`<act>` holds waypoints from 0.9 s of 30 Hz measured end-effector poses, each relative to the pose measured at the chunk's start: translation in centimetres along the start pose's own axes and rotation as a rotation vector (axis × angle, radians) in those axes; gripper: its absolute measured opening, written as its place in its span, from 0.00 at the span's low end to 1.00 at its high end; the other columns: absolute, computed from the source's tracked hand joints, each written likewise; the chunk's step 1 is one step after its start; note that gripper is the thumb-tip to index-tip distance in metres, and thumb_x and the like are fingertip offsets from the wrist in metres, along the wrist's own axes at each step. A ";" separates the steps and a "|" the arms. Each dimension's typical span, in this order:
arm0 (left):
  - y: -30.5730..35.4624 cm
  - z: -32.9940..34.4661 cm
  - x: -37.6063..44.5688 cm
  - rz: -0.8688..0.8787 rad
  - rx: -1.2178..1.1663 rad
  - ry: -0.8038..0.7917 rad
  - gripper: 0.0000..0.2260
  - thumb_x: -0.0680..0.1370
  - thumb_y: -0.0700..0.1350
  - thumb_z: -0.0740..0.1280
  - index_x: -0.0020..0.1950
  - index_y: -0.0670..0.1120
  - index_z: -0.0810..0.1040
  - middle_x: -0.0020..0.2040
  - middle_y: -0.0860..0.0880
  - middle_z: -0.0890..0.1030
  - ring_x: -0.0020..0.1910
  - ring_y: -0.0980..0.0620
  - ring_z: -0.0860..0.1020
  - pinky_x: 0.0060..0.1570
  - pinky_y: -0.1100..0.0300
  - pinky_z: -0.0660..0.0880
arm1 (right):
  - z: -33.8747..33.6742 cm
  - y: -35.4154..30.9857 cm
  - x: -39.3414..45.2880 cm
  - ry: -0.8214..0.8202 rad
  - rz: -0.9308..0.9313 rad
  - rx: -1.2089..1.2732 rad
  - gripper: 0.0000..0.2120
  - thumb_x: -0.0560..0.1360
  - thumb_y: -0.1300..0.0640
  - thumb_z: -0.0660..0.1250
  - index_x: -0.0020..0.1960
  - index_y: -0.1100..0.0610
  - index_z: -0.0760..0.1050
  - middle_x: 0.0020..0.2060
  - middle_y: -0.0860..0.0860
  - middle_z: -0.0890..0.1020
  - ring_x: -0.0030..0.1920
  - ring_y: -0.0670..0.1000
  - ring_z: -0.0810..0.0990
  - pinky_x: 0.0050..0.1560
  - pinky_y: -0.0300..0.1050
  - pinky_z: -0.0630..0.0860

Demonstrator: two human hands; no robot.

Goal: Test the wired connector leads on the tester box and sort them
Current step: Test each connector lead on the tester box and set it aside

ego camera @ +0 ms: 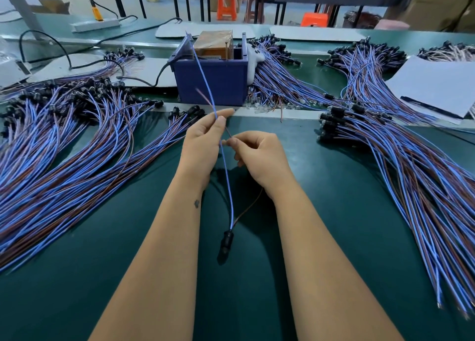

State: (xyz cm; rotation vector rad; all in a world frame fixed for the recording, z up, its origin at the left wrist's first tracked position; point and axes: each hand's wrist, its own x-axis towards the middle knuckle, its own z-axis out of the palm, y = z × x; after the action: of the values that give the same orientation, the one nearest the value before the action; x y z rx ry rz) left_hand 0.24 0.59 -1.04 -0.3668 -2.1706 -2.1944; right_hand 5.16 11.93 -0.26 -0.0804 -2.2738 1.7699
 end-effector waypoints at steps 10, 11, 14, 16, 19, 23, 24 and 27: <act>0.4 -0.2 0.5 -0.253 -0.215 0.353 0.13 0.82 0.42 0.54 0.52 0.51 0.77 0.23 0.57 0.64 0.20 0.58 0.58 0.20 0.66 0.57 | -0.1 0.3 0.2 0.276 -0.046 0.145 0.06 0.81 0.63 0.60 0.50 0.56 0.76 0.34 0.52 0.81 0.30 0.47 0.75 0.32 0.33 0.72; 0.4 -0.1 0.6 -0.263 -0.213 0.365 0.13 0.82 0.41 0.53 0.52 0.50 0.77 0.24 0.56 0.65 0.20 0.58 0.59 0.20 0.66 0.57 | -0.1 0.3 0.3 0.299 -0.037 0.156 0.06 0.81 0.63 0.60 0.50 0.57 0.76 0.34 0.52 0.81 0.29 0.47 0.75 0.31 0.33 0.72; 0.4 -0.1 0.5 -0.222 -0.160 0.339 0.14 0.81 0.37 0.53 0.52 0.49 0.77 0.26 0.55 0.68 0.21 0.58 0.61 0.21 0.66 0.58 | -0.1 0.4 0.7 0.327 -0.014 0.179 0.06 0.81 0.62 0.59 0.51 0.58 0.76 0.33 0.51 0.81 0.27 0.47 0.75 0.31 0.35 0.72; 0.2 -0.2 0.4 -0.199 -0.094 0.308 0.13 0.81 0.37 0.55 0.54 0.50 0.77 0.24 0.56 0.70 0.21 0.58 0.62 0.23 0.66 0.60 | 0.1 0.4 1.0 0.329 -0.001 0.174 0.06 0.81 0.61 0.59 0.50 0.56 0.75 0.33 0.50 0.81 0.27 0.47 0.75 0.31 0.35 0.72; 0.0 -0.2 0.5 -0.186 -0.005 0.269 0.14 0.81 0.39 0.57 0.59 0.50 0.78 0.23 0.58 0.71 0.21 0.59 0.63 0.22 0.67 0.62 | 0.6 0.5 1.5 0.343 0.014 0.117 0.08 0.81 0.59 0.60 0.46 0.50 0.74 0.32 0.48 0.81 0.29 0.48 0.76 0.30 0.37 0.73; -0.2 -0.1 0.6 -0.179 0.024 0.263 0.15 0.81 0.39 0.58 0.63 0.47 0.78 0.24 0.58 0.71 0.20 0.60 0.62 0.21 0.69 0.61 | 1.2 0.7 2.1 0.332 0.061 -0.014 0.10 0.80 0.56 0.59 0.42 0.45 0.71 0.31 0.47 0.82 0.29 0.49 0.76 0.37 0.52 0.78; -0.2 -0.1 0.6 -0.181 0.023 0.269 0.15 0.81 0.39 0.57 0.63 0.47 0.78 0.24 0.58 0.71 0.20 0.60 0.62 0.21 0.69 0.61 | 1.3 0.8 2.2 0.329 0.068 -0.041 0.10 0.80 0.55 0.59 0.41 0.45 0.71 0.31 0.47 0.82 0.28 0.49 0.77 0.38 0.52 0.78; -0.2 -0.2 0.8 -0.176 0.029 0.289 0.15 0.81 0.39 0.57 0.64 0.46 0.78 0.24 0.57 0.71 0.21 0.60 0.63 0.22 0.68 0.61 | 1.5 0.8 2.4 0.342 0.077 -0.094 0.11 0.80 0.54 0.59 0.40 0.44 0.70 0.31 0.46 0.82 0.26 0.47 0.77 0.36 0.51 0.79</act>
State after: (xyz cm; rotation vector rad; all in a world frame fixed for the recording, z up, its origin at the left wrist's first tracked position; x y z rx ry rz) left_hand -0.57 0.53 -1.10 0.1420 -2.1426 -2.1353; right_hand 2.38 11.18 -0.93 -0.4579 -2.1257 1.5433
